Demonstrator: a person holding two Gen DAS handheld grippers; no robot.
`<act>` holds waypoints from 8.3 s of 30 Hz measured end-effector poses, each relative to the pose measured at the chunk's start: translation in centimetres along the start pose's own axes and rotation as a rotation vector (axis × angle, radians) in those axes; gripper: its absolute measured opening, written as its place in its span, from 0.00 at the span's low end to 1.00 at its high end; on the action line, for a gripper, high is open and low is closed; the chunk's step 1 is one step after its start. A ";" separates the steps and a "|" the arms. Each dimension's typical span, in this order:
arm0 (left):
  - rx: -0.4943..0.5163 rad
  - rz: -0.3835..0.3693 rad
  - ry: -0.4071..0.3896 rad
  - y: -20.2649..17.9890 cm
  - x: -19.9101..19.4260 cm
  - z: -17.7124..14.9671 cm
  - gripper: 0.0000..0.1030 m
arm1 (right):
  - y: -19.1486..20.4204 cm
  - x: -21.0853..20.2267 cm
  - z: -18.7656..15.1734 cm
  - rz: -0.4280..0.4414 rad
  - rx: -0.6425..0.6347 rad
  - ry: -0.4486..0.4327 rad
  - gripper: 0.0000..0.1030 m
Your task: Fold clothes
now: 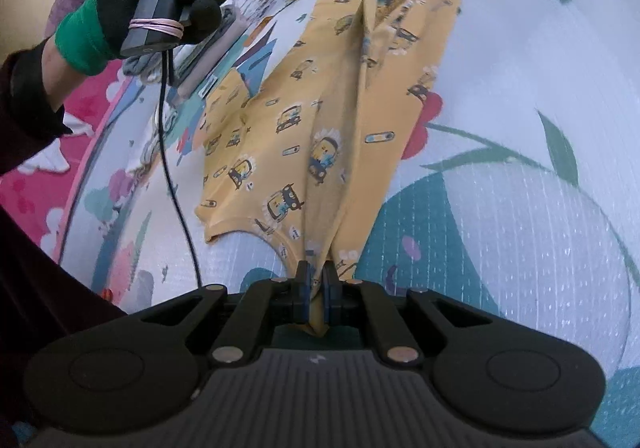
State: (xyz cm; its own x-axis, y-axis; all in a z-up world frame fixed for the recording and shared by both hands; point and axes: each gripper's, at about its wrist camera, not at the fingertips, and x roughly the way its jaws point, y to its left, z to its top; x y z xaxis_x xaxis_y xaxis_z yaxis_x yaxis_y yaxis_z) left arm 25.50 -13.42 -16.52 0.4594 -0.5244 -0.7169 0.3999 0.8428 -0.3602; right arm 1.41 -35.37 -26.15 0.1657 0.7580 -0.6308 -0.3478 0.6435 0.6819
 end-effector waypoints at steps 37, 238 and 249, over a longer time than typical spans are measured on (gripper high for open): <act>0.194 -0.011 -0.004 1.1 2.6 -1.3 0.00 | -1.0 0.0 0.0 0.026 0.042 0.009 0.03; 0.396 0.507 -0.211 11.8 -15.7 -16.4 0.00 | 9.9 17.3 22.2 0.160 0.267 0.116 0.47; 0.646 0.481 -0.224 6.7 -14.2 -18.9 0.00 | 6.6 20.1 20.5 0.186 0.469 0.110 0.38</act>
State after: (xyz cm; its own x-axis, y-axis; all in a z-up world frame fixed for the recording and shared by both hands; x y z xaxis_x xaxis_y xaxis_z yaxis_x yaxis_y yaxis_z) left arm 6.68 1.98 -20.01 0.8159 -0.1941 -0.5447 0.4644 0.7812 0.4173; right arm 21.32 -13.75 -26.73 0.0332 0.8649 -0.5008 0.0936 0.4962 0.8631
